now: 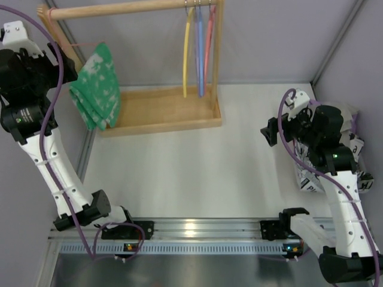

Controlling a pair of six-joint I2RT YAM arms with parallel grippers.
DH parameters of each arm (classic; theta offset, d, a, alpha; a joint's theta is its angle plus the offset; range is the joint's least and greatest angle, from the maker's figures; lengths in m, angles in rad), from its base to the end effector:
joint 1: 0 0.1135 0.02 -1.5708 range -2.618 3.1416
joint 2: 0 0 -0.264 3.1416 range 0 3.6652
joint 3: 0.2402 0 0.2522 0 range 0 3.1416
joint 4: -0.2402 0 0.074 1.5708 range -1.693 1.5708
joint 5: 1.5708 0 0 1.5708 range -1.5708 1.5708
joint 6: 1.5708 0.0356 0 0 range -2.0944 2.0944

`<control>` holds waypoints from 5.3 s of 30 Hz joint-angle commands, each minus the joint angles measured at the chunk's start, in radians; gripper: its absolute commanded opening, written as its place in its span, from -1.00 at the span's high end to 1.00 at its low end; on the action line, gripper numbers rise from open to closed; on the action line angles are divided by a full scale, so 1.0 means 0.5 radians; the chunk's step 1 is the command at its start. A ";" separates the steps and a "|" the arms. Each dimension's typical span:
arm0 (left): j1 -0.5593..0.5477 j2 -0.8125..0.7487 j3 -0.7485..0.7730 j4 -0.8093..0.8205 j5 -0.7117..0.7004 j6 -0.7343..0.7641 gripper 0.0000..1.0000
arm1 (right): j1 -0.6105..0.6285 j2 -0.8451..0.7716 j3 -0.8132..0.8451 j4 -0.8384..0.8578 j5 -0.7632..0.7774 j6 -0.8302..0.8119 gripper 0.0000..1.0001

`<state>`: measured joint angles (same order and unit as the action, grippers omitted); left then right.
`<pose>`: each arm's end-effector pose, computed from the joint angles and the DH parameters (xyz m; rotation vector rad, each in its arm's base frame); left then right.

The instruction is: Remove the trousers from the hanger

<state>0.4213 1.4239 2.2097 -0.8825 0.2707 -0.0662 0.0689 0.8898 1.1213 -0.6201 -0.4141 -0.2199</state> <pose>0.2045 0.0812 0.5799 -0.2005 1.6520 0.0434 0.1757 0.0265 0.3928 -0.5436 1.8591 0.3047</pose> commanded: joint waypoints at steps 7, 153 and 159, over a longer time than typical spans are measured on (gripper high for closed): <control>0.338 0.146 0.014 0.124 0.366 0.221 -0.73 | -0.018 -0.040 0.064 0.001 -0.043 -0.005 -0.99; -0.327 -1.084 -1.207 0.446 0.302 -1.874 1.00 | 2.574 1.613 0.592 2.437 1.451 -0.223 -0.70; -0.324 -1.081 -1.183 0.446 0.305 -1.862 1.00 | 2.577 1.699 0.663 2.452 1.414 -0.198 -0.57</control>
<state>0.2573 0.8932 1.5513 -0.8238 0.3985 -0.9779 1.3399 1.7294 1.3926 0.5392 0.2939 -0.3309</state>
